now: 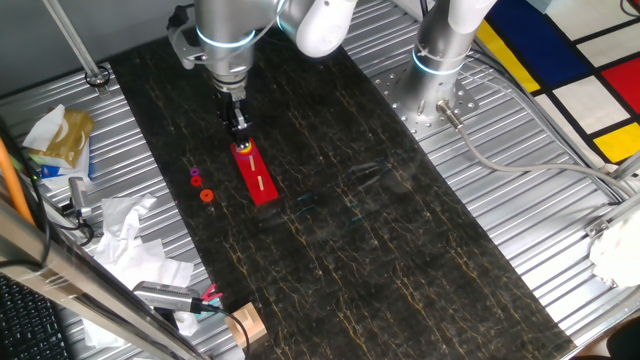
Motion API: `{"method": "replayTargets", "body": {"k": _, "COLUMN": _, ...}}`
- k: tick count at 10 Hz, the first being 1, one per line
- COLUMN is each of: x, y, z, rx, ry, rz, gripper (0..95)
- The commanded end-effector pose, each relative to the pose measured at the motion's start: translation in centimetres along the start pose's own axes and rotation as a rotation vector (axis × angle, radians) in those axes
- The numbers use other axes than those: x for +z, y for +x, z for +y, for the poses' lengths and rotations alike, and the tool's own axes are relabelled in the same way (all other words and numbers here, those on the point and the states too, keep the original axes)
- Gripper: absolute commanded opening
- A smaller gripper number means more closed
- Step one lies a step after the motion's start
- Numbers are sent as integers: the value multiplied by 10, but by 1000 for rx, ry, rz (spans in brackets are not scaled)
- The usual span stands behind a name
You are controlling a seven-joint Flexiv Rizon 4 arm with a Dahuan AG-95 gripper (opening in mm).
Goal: Take out one Hanoi block and throw it aside
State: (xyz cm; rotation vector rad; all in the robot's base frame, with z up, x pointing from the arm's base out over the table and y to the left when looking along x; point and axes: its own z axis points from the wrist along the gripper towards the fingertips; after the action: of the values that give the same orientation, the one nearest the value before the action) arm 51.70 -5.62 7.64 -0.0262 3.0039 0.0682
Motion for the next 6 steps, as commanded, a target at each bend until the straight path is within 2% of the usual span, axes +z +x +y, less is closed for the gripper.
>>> {"method": "replayTargets", "body": {"k": 1, "x": 0, "y": 3, "z": 0, "rx": 2, "ry": 4, "rz": 0, "gripper": 570}}
{"method": "replayTargets", "body": {"k": 6, "x": 7, "y": 9, "z": 0, "rx": -2, "ry": 4, "rz": -5, "gripper": 570}}
